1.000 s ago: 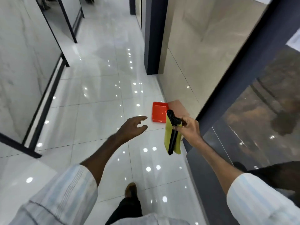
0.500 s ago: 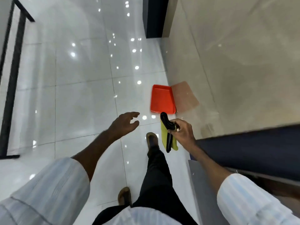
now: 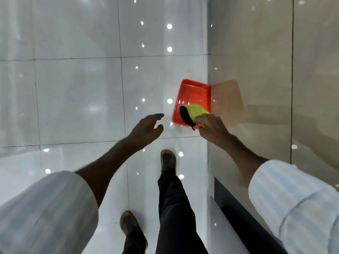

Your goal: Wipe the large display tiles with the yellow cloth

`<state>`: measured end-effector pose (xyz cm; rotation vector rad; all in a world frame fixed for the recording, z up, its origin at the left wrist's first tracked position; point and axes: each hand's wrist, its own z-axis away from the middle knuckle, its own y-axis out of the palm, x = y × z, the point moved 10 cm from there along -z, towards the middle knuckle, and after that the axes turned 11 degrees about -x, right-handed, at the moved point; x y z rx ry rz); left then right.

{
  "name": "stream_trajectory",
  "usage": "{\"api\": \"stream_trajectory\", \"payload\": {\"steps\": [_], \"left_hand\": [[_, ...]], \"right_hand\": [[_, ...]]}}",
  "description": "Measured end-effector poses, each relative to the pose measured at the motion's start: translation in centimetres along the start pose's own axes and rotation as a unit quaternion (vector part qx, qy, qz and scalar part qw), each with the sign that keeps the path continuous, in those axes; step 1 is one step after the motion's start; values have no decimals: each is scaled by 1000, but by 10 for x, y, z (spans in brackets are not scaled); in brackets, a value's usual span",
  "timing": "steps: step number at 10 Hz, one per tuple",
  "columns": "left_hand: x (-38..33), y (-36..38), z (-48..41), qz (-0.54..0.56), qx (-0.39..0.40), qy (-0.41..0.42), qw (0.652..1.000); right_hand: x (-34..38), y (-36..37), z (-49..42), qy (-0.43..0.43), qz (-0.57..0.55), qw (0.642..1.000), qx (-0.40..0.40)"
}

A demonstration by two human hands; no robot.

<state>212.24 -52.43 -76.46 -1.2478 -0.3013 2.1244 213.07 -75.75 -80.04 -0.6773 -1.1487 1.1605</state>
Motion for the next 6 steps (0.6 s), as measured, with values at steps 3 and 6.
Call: {"api": "stream_trajectory", "payload": {"steps": [3,6], "left_hand": [[18,-75,69,85,-87,-56,991],[37,-256,237,126,-307,-94,939]], "right_hand": [[70,-4,-15,9,-96,994,60],[290,-92,1,-130,-223,966,7]]}}
